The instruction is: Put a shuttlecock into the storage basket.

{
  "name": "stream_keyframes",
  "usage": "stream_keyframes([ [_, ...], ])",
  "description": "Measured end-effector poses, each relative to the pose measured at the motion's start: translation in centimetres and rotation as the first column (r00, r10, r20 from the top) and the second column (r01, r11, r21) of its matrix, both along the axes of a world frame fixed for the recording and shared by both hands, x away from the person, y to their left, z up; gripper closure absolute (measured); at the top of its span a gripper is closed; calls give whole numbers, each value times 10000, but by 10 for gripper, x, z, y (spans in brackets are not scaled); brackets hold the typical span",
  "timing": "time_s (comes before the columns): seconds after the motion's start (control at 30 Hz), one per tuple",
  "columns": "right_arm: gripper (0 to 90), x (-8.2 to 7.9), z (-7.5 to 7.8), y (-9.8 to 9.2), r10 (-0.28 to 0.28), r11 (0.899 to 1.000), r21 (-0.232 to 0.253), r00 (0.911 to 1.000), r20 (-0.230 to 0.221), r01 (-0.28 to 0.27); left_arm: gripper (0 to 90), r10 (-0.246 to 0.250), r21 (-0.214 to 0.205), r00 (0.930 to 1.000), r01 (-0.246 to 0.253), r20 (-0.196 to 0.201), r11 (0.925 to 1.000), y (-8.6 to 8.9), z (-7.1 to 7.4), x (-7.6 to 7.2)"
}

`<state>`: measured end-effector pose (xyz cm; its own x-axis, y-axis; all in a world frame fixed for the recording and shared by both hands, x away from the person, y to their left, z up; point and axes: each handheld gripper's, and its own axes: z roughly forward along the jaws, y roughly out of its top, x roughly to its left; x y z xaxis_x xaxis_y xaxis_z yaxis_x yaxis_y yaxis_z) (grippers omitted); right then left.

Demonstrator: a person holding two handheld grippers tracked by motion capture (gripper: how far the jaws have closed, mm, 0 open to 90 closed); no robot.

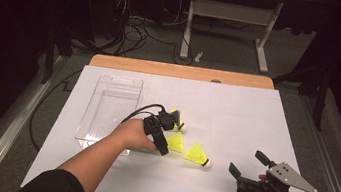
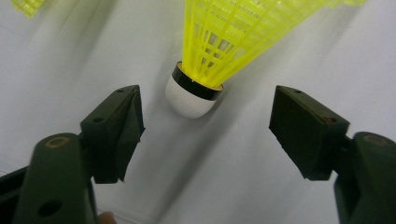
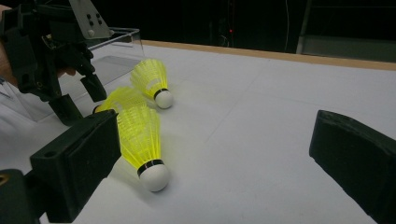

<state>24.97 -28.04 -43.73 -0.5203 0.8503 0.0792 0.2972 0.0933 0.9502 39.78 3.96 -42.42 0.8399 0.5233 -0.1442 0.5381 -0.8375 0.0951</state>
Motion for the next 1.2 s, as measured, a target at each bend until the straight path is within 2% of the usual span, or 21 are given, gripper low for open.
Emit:
stream_keyframes([
  [0.2,26,0,0,0,3,10000,10,10000,-2,-3,334,-19,225,9999,17,121,9997,-1,-4,1],
  [0.5,28,0,0,0,4,10000,19,10000,-17,-4,420,-46,313,9998,41,169,9995,-3,-5,4],
  [0.83,30,-1,0,0,-19,10000,75,10000,-26,20,517,-298,397,9996,297,13,9988,-9,-9,4],
  [1.2,31,-1,0,-1,-57,10000,48,10000,12,57,577,-458,666,9988,447,146,9968,-13,-12,2],
])
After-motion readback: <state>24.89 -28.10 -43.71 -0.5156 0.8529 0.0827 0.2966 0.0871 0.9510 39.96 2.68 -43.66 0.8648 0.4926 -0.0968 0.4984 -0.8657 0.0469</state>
